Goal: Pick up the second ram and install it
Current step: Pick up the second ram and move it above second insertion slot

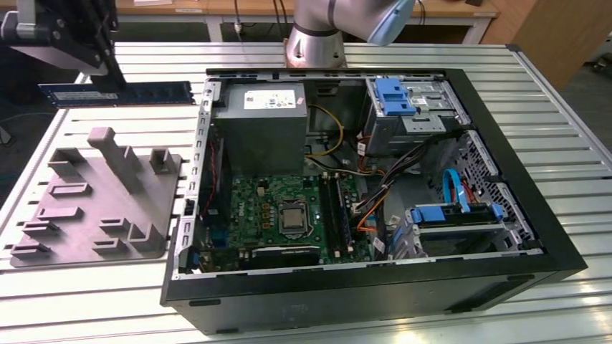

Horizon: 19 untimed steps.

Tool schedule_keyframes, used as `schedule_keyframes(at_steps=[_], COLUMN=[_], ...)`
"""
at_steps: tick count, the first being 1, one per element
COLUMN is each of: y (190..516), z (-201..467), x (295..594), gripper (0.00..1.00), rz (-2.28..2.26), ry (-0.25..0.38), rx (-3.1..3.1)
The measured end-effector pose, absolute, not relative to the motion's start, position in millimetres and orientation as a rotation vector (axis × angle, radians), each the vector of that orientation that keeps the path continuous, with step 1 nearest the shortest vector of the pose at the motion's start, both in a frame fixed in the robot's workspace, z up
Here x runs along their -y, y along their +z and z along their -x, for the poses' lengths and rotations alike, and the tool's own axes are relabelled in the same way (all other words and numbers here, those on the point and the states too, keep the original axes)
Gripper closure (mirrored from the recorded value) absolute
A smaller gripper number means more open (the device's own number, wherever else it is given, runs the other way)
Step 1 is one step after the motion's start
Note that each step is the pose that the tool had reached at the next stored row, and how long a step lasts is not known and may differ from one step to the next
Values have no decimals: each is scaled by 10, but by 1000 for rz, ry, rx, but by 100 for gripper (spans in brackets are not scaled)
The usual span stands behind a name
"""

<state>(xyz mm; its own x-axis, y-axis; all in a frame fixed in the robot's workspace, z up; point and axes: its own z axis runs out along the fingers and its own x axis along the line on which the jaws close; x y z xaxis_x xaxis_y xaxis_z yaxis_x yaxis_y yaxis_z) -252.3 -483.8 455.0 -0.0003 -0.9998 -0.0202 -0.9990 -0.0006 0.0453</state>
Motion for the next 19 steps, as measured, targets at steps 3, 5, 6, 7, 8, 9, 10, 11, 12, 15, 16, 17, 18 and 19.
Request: schedule_keyframes(at_steps=[3,5,6,7,8,9,10,11,12,15,16,17,18,19], y=[4550,4551,4550,4550,4549,4549,4548,4547,4547,4545,4544,4543,4542,4542], z=[2436,2369,2335,2297,2263,2231,2201,2168,2134,2019,1985,1949,1911,1875], x=[4838,4838,4838,4838,4838,4838,4838,4838,4838,4838,4838,4838,4838,4838], gripper=[89,89,89,89,89,89,89,89,89,89,89,89,89,89], rz=[-2209,-2208,-2208,-2208,-2209,-2209,-2208,-2208,-2208,-2208,-2208,-2208,-2208,-2208], ry=[-72,-72,-72,-72,-72,-72,-72,-72,-72,-72,-72,-72,-72,-72], rx=[2208,2208,2208,2208,2208,2208,2208,2208,2208,2208,2208,2208,2208,2208])
